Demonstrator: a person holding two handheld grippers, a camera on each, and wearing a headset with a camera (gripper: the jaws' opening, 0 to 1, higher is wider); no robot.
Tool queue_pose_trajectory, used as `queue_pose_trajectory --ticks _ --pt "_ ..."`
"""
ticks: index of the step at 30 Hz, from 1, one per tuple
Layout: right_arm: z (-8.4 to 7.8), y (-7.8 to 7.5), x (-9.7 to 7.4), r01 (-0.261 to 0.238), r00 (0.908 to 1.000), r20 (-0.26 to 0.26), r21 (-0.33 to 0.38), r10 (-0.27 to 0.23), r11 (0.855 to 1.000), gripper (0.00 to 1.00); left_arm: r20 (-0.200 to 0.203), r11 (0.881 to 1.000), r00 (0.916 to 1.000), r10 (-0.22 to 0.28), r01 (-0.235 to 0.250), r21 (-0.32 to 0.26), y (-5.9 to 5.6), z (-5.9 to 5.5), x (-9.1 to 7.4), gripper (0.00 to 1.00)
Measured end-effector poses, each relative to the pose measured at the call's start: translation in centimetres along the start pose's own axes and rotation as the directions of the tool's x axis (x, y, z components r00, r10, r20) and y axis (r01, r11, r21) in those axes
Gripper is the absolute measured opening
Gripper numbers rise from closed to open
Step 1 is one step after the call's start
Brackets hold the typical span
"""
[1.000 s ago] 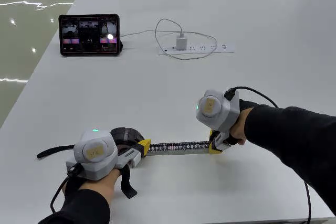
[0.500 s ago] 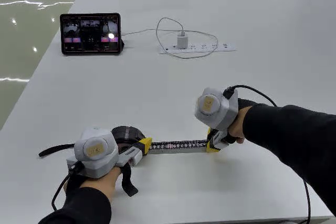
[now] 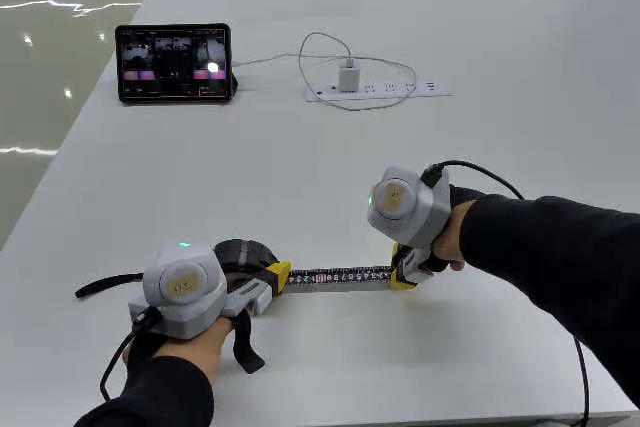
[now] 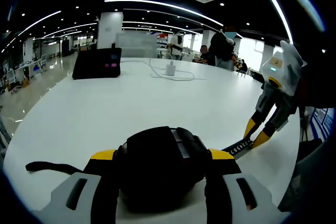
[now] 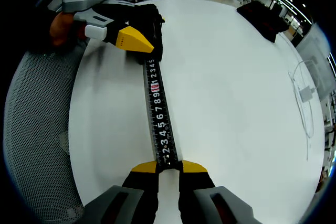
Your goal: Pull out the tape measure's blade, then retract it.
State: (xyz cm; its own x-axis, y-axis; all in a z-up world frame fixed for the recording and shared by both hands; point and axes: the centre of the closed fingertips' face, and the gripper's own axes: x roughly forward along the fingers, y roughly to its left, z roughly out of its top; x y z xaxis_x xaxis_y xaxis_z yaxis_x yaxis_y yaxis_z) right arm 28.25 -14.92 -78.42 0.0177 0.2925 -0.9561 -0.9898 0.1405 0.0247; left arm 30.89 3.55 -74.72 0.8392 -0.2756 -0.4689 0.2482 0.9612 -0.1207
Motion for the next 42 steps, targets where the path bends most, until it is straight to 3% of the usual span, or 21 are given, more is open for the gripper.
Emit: queue_pose_trajectory --ticks 42 --pt "1.7 0.2 0.6 -0.004 0.9996 0.029 -0.010 0.004 1.000 0.11 -0.001 1.000 1.0000 -0.001 0.001 -0.002 0.0 0.0 0.1 0.62"
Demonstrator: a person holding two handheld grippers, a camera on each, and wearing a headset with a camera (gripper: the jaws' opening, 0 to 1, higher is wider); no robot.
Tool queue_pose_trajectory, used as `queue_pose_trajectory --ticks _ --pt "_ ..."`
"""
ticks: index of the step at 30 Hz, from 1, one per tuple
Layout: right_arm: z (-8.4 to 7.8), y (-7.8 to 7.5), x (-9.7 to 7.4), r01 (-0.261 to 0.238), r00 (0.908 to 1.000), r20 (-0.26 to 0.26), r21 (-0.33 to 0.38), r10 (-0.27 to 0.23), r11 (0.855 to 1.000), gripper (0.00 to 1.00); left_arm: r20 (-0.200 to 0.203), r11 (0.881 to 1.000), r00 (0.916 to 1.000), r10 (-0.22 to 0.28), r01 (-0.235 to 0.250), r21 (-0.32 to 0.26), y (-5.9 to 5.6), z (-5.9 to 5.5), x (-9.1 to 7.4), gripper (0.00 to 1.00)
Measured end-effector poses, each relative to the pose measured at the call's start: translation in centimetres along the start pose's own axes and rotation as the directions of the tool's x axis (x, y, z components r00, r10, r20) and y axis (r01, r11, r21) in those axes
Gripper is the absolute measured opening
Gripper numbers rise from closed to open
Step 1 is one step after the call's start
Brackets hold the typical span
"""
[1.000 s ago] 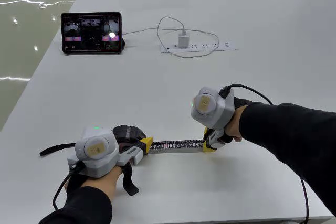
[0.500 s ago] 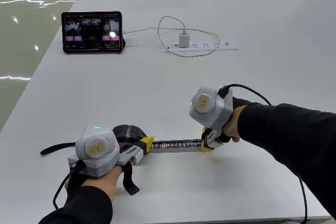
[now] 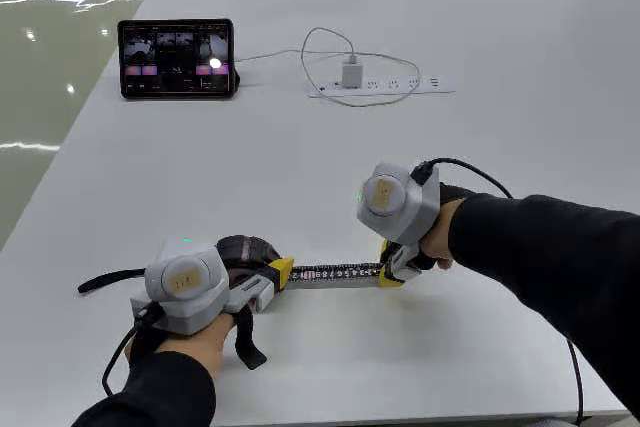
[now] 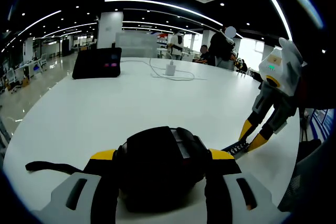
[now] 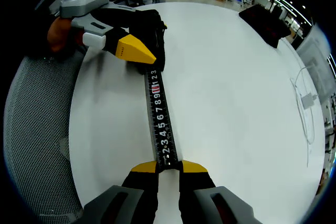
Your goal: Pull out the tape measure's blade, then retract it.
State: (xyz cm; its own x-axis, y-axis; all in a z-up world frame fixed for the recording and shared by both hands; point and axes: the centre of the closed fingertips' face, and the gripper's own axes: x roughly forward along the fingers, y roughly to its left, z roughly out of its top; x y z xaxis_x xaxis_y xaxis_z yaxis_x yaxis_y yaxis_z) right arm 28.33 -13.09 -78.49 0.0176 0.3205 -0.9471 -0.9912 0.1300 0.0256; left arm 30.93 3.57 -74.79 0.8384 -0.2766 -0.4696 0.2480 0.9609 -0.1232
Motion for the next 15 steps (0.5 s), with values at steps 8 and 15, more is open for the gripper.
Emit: queue_pose_trajectory --ticks 8,15 --pt "0.38 0.10 0.11 -0.001 1.0000 0.008 -0.020 0.001 1.000 0.11 0.000 1.000 1.0000 0.000 0.000 -0.002 0.00 0.01 -0.01 0.62" --pt "0.56 0.20 0.17 -0.011 0.9997 0.023 -0.054 0.012 0.998 0.11 0.000 1.000 1.0000 0.000 0.000 -0.003 -0.02 0.01 -0.04 0.62"
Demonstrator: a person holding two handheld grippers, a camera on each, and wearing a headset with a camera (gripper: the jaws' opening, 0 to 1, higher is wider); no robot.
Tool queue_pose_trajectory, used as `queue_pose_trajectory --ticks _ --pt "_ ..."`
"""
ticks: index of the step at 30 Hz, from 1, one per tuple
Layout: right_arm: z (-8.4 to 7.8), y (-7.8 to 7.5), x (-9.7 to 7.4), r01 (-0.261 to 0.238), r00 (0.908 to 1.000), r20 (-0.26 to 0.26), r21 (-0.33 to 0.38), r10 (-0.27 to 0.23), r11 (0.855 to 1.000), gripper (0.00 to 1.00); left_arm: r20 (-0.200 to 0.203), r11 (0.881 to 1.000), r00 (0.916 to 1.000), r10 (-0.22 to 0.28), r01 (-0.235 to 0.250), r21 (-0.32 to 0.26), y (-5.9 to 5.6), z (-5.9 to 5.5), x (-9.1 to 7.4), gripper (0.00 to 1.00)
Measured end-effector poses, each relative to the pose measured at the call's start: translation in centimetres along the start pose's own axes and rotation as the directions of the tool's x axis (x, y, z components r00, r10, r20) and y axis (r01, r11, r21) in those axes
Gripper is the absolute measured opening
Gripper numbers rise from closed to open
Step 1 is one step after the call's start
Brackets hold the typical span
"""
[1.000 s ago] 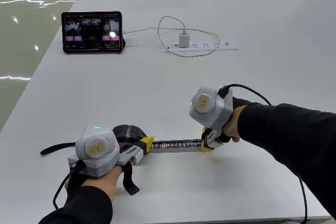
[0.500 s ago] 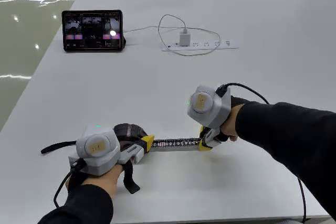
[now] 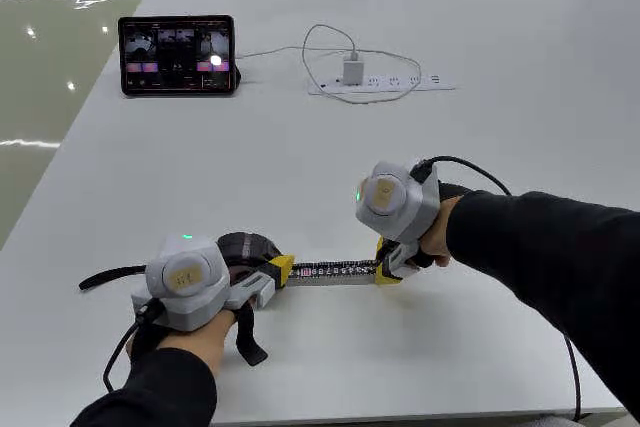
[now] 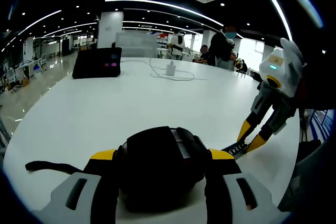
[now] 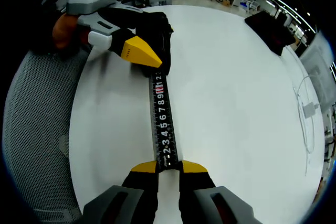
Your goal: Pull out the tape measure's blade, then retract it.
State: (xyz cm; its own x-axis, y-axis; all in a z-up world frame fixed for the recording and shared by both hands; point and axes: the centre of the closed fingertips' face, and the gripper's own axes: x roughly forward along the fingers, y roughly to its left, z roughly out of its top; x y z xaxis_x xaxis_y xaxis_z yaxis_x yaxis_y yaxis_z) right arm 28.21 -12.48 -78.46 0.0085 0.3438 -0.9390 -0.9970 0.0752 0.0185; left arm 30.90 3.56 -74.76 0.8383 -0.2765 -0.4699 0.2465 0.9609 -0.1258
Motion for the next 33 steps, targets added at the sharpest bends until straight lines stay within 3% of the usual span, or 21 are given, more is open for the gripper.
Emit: queue_pose_trajectory --ticks 10,21,33 --pt "0.4 0.0 0.2 -0.003 0.9999 0.013 -0.015 0.003 1.000 0.11 0.000 1.000 1.0000 0.000 0.000 0.001 0.0 0.0 0.0 0.62" --pt "1.1 0.1 0.4 -0.013 0.9981 0.060 -0.016 0.014 1.000 0.10 0.001 1.000 1.0000 0.000 0.000 0.002 0.0 0.0 0.0 0.62" --pt "1.7 0.2 0.6 -0.011 0.9986 0.051 -0.024 0.012 1.000 0.10 0.000 1.000 1.0000 -0.004 0.004 -0.004 0.0 0.0 0.0 0.62"
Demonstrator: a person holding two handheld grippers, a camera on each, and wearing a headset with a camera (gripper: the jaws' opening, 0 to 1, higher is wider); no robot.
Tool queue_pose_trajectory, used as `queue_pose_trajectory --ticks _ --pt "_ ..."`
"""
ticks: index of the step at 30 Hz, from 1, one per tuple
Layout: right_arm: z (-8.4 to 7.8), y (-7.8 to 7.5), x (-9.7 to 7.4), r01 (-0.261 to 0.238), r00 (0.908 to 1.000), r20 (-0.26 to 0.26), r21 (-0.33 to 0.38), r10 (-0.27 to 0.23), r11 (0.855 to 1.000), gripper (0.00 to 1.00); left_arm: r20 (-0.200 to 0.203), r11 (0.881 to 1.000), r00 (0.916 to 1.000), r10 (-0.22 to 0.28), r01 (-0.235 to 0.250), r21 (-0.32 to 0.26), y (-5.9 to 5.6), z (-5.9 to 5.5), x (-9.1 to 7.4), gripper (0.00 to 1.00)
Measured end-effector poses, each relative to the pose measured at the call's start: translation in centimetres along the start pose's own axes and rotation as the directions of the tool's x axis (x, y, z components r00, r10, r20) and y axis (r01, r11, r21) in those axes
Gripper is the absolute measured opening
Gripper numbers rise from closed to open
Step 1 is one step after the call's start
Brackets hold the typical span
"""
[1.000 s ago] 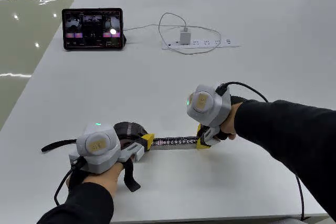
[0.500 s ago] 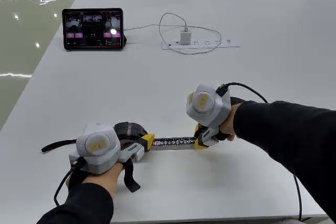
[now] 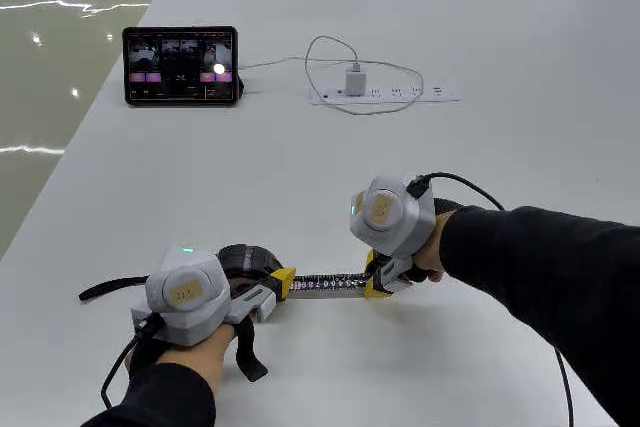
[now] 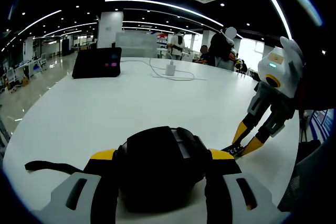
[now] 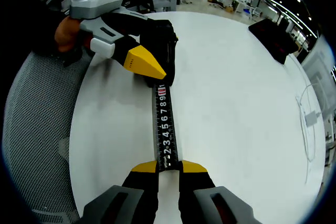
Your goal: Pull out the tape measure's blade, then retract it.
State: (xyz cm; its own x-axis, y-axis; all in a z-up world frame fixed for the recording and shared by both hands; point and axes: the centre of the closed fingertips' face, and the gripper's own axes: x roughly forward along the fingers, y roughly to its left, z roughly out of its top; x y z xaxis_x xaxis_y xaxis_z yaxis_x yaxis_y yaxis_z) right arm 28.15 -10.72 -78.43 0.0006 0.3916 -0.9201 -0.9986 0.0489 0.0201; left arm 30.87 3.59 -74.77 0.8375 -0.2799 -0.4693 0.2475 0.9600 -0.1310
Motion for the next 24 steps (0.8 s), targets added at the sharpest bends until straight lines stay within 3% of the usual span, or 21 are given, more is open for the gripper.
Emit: queue_pose_trajectory --ticks 24 --pt "0.89 0.04 0.42 0.006 0.9999 -0.008 0.010 -0.006 1.000 0.11 0.000 1.000 1.0000 0.000 0.000 0.000 0.00 0.00 0.00 0.62"
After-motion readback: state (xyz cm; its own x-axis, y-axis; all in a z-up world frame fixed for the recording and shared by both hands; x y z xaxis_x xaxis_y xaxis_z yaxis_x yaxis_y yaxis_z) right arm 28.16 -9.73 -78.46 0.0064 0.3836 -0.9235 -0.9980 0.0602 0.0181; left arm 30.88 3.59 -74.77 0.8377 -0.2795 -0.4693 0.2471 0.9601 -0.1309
